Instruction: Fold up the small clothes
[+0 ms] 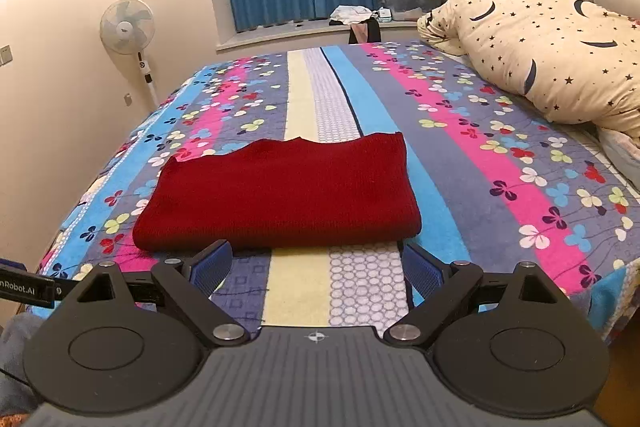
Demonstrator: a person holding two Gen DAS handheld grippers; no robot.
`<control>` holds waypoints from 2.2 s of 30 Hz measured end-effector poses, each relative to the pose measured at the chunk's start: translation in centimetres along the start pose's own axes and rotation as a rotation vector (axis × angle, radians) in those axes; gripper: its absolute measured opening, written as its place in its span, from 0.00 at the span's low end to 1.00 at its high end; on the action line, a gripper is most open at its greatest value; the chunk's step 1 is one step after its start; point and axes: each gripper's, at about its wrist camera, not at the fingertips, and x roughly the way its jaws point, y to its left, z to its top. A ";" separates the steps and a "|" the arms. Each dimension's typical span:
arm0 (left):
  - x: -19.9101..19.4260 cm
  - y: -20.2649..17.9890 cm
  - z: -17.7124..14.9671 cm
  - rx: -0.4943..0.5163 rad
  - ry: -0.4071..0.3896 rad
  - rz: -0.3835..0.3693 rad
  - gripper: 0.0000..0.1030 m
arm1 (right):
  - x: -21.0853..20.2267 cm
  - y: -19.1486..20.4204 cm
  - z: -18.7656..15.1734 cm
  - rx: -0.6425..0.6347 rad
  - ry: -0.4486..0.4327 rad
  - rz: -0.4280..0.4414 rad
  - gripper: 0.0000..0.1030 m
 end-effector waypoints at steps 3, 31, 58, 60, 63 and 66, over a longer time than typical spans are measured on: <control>-0.4 0.1 -0.2 0.005 -0.008 0.001 1.00 | -0.3 0.1 -0.7 0.017 0.017 -0.003 0.90; 1.7 0.5 0.4 -0.005 0.037 -0.004 1.00 | 1.9 -0.1 -0.7 0.043 0.087 -0.003 0.90; 6.5 0.5 2.9 -0.009 0.118 0.004 1.00 | 7.3 -0.7 -0.4 0.071 0.177 -0.026 0.90; 7.1 0.5 3.3 -0.010 0.126 0.003 1.00 | 8.0 -0.9 -0.2 0.073 0.186 -0.031 0.90; 8.0 0.6 3.9 -0.007 0.138 0.006 1.00 | 9.0 -1.1 0.0 0.077 0.195 -0.041 0.90; 9.0 0.6 4.5 -0.005 0.149 0.009 1.00 | 10.3 -1.5 0.2 0.087 0.209 -0.054 0.90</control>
